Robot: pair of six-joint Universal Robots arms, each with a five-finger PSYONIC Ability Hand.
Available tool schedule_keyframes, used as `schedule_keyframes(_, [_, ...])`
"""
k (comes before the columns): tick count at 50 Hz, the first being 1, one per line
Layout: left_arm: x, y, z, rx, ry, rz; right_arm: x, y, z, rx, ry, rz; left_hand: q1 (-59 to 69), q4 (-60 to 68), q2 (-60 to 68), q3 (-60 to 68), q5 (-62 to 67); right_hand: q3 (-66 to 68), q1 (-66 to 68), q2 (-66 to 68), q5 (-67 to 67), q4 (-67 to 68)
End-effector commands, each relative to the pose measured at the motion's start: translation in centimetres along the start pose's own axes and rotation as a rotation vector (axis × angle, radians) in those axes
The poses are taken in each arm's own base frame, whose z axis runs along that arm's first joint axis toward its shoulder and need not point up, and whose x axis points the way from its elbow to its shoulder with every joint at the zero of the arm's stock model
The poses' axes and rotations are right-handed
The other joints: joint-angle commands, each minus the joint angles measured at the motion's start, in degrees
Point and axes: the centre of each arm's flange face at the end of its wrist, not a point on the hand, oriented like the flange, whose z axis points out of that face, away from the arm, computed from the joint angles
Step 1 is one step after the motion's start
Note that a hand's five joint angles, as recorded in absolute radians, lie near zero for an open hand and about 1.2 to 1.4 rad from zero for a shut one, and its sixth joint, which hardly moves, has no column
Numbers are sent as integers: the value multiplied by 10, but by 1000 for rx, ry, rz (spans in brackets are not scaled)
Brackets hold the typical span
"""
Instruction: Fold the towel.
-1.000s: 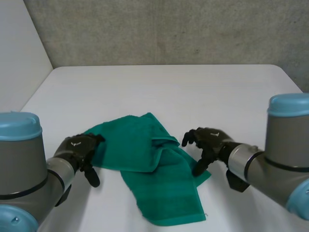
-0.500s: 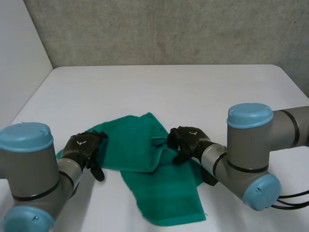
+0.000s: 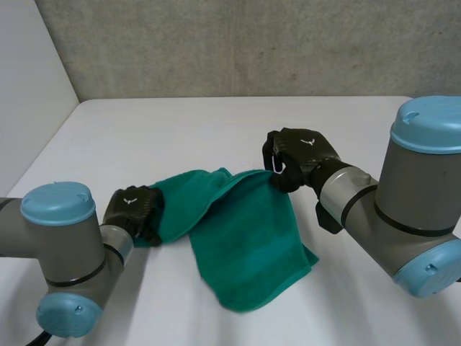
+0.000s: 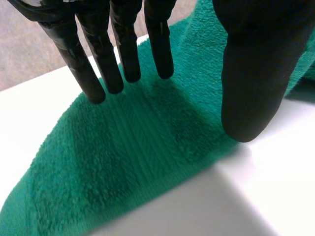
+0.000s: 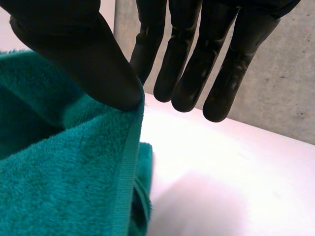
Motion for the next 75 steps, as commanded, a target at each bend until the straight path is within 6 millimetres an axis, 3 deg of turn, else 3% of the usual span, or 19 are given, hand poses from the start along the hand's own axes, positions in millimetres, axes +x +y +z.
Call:
schedule_keyframes(1, [1,-2,9,46,-6,59,15,8,-2,-36,45,-61,86,92,94,94,94,125,239,130,138,120])
schedule_keyframes(13, [2,3,14,42,5,97,33,4,3,-20,90,-55,56,62,64,63,64,125,239,130,138,120])
schedule_keyframes(18, [15,-5,1,47,83,98,32,5,6,-18,86,-59,-191,-185,-183,-184,-184,125,239,130,138,120])
schedule_keyframes(22, [25,-17,-13,69,121,109,32,6,7,-22,86,-58,-186,-180,-179,-179,-179,125,239,130,138,120])
schedule_keyframes(27, [27,-15,-13,62,127,114,35,7,8,-23,90,-55,-164,-158,-157,-157,-157,125,239,130,138,120])
schedule_keyframes(32, [29,-5,-1,53,125,125,43,6,9,-23,110,-50,-75,-69,-68,-68,-68,125,239,130,138,120])
schedule_keyframes(43, [31,-1,28,87,115,124,52,9,8,-38,125,-41,-42,-36,-34,-34,-34,125,239,130,138,120])
schedule_keyframes(46, [30,-2,35,94,108,122,50,10,8,-43,119,-43,92,98,100,100,100,125,239,130,138,120])
schedule_keyframes(48, [28,-5,38,107,102,118,49,13,9,-52,114,-49,295,301,303,303,303,125,239,130,138,120])
schedule_keyframes(50, [27,-7,39,120,97,116,49,15,10,-61,114,-58,410,416,418,418,418,125,239,130,138,120])
schedule_keyframes(51, [27,-7,39,120,97,116,49,16,11,-64,112,-67,411,417,419,418,418,125,239,130,138,120])
schedule_keyframes(52, [24,-13,39,139,89,112,50,18,13,-69,113,-88,494,500,502,501,502,125,239,130,138,120])
schedule_keyframes(60, [17,-35,31,183,73,107,48,28,11,-176,93,-237,495,501,502,502,502,125,239,130,138,120])
schedule_keyframes(67, [-1,-44,42,196,28,100,51,41,23,-307,63,-351,495,501,502,502,502,125,239,130,138,120])
schedule_keyframes(70, [-11,-68,54,263,1,156,52,25,34,-246,72,-380,495,501,502,502,502,125,239,130,138,120])
schedule_keyframes(71, [-11,-75,56,284,1,175,55,9,42,-185,90,-393,495,501,502,502,502,125,239,130,138,120])
schedule_keyframes(74, [-12,-116,59,409,3,236,58,-26,52,-70,133,-418,495,501,502,502,502,125,239,130,138,120])
schedule_keyframes(75, [-12,-142,58,487,1,248,59,-41,55,-22,151,-425,495,501,502,502,502,125,239,130,138,120])
